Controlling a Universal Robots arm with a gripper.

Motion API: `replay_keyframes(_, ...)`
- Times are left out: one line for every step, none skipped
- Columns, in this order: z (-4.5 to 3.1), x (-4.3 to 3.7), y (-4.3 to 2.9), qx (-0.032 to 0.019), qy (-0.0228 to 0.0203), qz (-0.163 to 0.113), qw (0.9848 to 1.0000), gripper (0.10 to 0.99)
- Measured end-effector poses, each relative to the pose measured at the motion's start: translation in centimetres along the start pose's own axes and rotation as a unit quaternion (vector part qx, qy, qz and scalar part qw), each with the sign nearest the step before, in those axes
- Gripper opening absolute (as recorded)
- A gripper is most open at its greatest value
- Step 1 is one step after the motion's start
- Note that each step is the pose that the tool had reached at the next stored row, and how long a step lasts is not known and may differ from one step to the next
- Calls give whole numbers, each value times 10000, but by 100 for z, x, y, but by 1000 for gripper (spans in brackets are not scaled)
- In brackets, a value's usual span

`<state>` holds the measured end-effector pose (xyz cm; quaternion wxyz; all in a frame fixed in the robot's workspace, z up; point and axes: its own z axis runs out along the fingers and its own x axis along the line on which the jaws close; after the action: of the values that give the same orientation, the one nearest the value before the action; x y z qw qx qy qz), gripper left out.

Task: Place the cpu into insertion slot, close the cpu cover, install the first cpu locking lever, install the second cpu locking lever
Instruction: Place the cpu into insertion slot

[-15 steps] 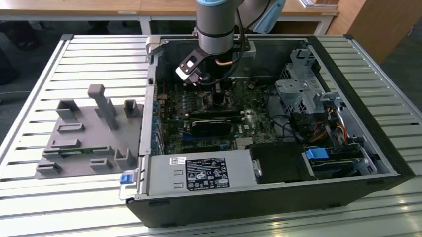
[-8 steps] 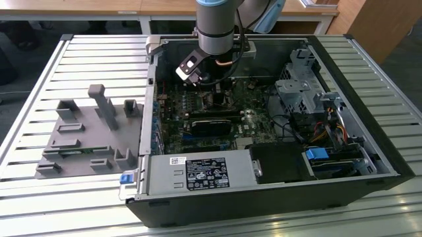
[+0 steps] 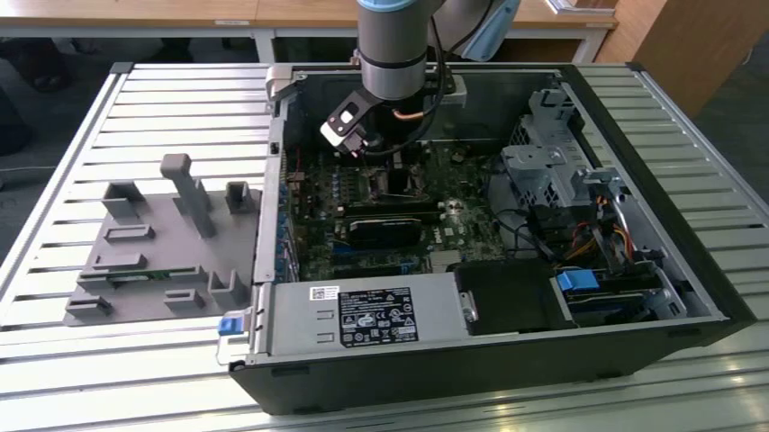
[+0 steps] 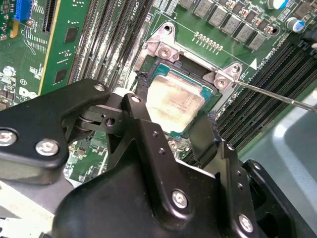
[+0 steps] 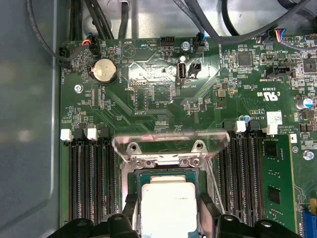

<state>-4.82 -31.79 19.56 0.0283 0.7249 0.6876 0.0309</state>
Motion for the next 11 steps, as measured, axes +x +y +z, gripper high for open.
replay_keyframes(1, 0, 0, 0, -1, 0, 10000, 604)
replay_keyframes(1, 0, 0, 0, -1, 0, 10000, 604)
replay_keyframes(1, 0, 0, 0, -1, 0, 10000, 604)
replay_keyframes(1, 0, 0, 0, -1, 0, 10000, 604)
replay_keyframes(1, 0, 0, 0, -1, 0, 10000, 604)
replay_keyframes(0, 1, 0, 1, -1, 0, 10000, 604)
replay_keyframes(-5, 1, 0, 1, -1, 0, 10000, 604)
replay_keyframes(-13, 1, 1, 1, -1, 0, 10000, 604)
replay_keyframes(-20, 1, 2, 0, 0, 0, 10000, 604)
replay_keyframes(-28, 1, 2, 0, -1, 0, 10000, 604)
replay_keyframes(-38, 1, 3, 0, -1, 0, 10000, 604)
